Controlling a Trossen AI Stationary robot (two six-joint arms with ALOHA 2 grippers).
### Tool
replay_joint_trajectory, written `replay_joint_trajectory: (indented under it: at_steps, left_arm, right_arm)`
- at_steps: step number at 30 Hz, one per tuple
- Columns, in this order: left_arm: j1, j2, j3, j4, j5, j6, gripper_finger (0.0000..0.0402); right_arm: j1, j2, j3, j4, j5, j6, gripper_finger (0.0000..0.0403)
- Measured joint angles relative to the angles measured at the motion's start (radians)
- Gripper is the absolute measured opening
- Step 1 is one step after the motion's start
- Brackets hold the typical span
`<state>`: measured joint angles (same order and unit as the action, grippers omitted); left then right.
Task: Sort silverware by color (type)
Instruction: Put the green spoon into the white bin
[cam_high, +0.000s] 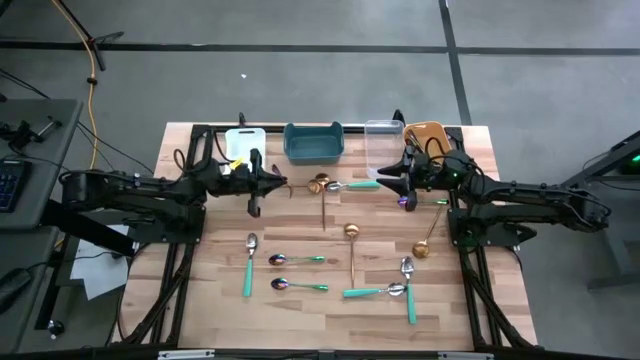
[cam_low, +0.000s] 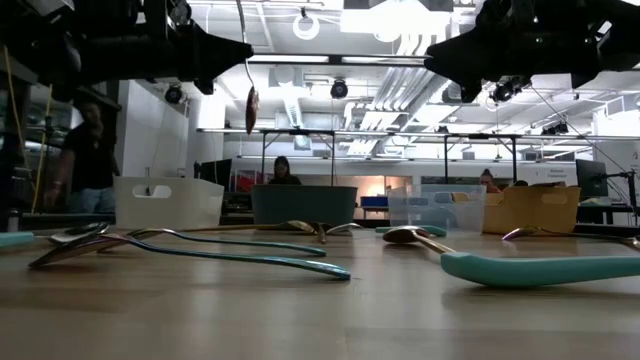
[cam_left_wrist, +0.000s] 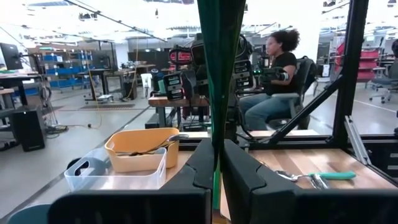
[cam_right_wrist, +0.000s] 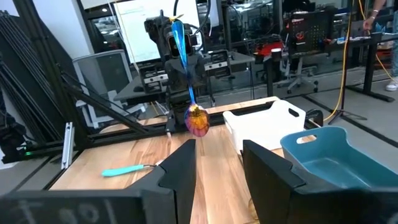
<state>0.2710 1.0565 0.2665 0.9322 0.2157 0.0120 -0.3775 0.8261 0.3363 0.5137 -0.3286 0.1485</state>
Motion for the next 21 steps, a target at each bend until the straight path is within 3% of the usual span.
replay_joint_trajectory:
  at_steps: [4, 8, 16, 21]
  left_arm:
    - [0.000, 0.000, 0.000, 0.000, -0.032, 0.000, 0.0005]
    - [0.022, -0.001, 0.048, -0.099, -0.249, 0.024, 0.0005]
    - [0.212, 0.000, 0.363, -0.800, -0.571, 0.015, 0.0005]
    - [0.296, 0.001, 0.427, -1.103, -0.698, -0.074, 0.0005]
  right_arm:
    - [0.000, 0.000, 0.000, 0.000, 0.000, 0.000, 0.0126]
    - [0.000, 0.000, 0.000, 0.000, 0.000, 0.000, 0.0126]
    - [0.000, 0.000, 0.000, -0.002, 0.001, 0.000, 0.0126]
    - [0.000, 0.000, 0.000, -0.012, 0.003, 0.000, 0.0126]
